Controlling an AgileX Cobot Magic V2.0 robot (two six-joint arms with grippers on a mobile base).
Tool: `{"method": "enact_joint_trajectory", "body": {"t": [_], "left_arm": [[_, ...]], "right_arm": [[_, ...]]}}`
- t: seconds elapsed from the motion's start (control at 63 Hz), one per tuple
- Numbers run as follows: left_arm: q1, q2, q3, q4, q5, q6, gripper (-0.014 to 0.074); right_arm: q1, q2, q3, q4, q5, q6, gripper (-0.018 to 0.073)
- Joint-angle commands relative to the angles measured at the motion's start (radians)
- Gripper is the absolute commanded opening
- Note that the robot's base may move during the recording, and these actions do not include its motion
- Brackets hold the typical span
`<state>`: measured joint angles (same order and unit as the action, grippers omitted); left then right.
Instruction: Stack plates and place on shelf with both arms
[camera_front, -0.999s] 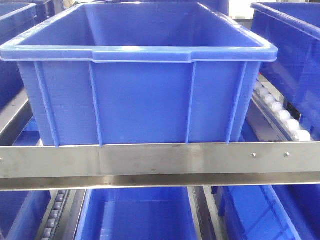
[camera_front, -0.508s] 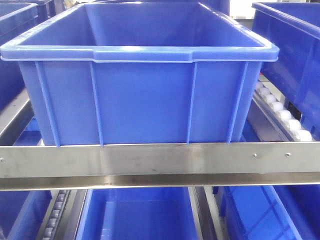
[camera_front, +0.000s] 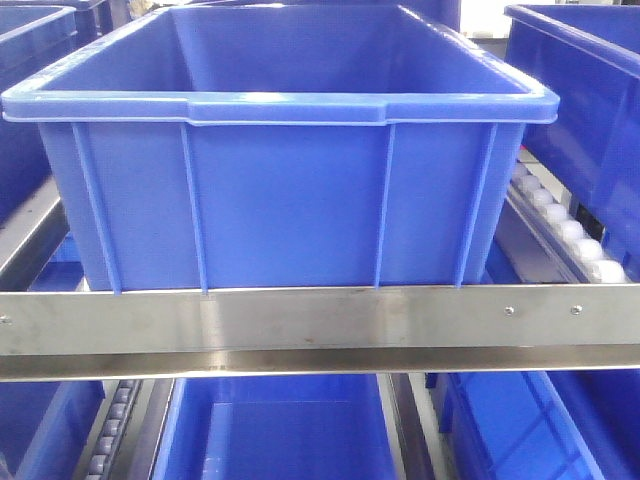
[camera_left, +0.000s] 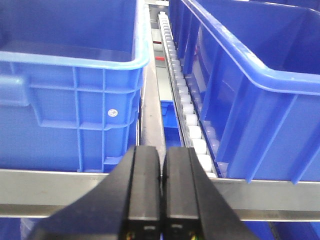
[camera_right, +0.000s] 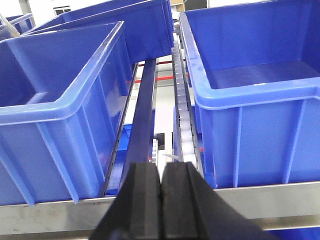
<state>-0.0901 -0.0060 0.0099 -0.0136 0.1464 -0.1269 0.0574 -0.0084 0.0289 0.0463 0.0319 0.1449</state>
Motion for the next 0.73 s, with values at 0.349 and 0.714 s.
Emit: {"method": "enact_joint_trajectory", "body": {"t": [0.349,0.714], "left_arm": [[-0.007,-0.018,0.021,-0.015,-0.104,0.014,0.009],[-0.007,-0.018,0.021,-0.015,-0.104,0.014,0.009]], "right_arm": [[-0.008,-0.024,-0.016,-0.007,-0.09,-0.01,0.0048],[-0.008,-0.024,-0.016,-0.007,-0.09,-0.01,0.0048]]}}
